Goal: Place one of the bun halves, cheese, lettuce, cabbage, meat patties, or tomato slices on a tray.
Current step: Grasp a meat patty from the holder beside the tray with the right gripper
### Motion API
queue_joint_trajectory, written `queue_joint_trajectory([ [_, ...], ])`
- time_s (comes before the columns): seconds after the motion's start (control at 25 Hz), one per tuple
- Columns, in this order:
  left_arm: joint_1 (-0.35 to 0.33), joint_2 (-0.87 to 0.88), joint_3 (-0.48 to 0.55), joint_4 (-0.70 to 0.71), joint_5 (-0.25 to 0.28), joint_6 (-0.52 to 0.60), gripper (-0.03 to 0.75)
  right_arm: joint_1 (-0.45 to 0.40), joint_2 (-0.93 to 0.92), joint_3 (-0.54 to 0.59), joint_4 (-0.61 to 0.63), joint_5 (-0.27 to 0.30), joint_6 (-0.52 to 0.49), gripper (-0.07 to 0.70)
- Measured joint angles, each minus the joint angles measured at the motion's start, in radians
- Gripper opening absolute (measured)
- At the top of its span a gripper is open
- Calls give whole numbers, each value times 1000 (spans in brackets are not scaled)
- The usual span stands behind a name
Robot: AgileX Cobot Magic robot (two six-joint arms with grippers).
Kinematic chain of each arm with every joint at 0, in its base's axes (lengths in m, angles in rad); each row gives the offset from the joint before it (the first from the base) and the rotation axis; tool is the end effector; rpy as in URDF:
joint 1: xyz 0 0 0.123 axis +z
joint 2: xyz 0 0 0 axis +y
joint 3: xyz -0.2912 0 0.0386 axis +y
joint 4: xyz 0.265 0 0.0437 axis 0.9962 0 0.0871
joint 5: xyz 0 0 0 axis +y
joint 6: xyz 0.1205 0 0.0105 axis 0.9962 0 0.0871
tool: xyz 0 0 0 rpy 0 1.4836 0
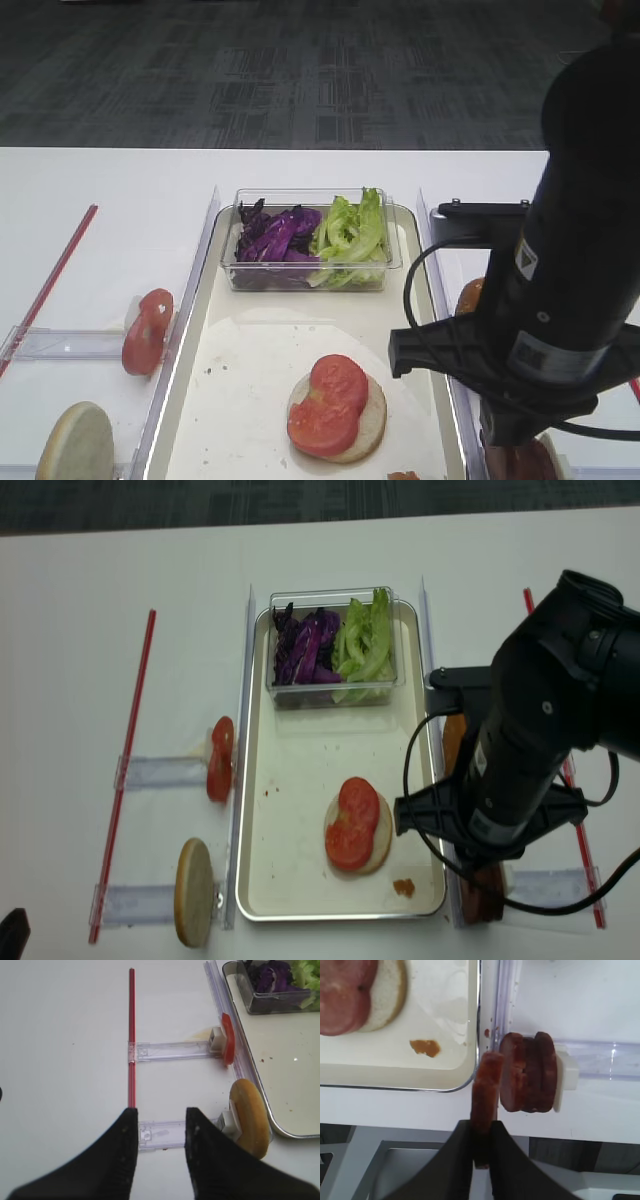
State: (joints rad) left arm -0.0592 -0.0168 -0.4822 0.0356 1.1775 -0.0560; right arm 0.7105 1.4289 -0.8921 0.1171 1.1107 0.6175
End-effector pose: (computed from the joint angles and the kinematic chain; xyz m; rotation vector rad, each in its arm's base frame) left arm 0.0205 0.0028 0.2545 -0.0007 2.1616 -0.0230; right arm 0.1802 0.1718 0.1985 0.0640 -3.0813 -0.1377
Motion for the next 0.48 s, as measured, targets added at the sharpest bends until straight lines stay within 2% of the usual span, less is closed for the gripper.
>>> queue_joint_trajectory([
  [0.16,0,0,0,0,0,0,225,0,-2,-6,12,-14,-13,117],
  [0.48,0,0,0,0,0,0,225,0,-2,-6,88,-120,-67,117],
])
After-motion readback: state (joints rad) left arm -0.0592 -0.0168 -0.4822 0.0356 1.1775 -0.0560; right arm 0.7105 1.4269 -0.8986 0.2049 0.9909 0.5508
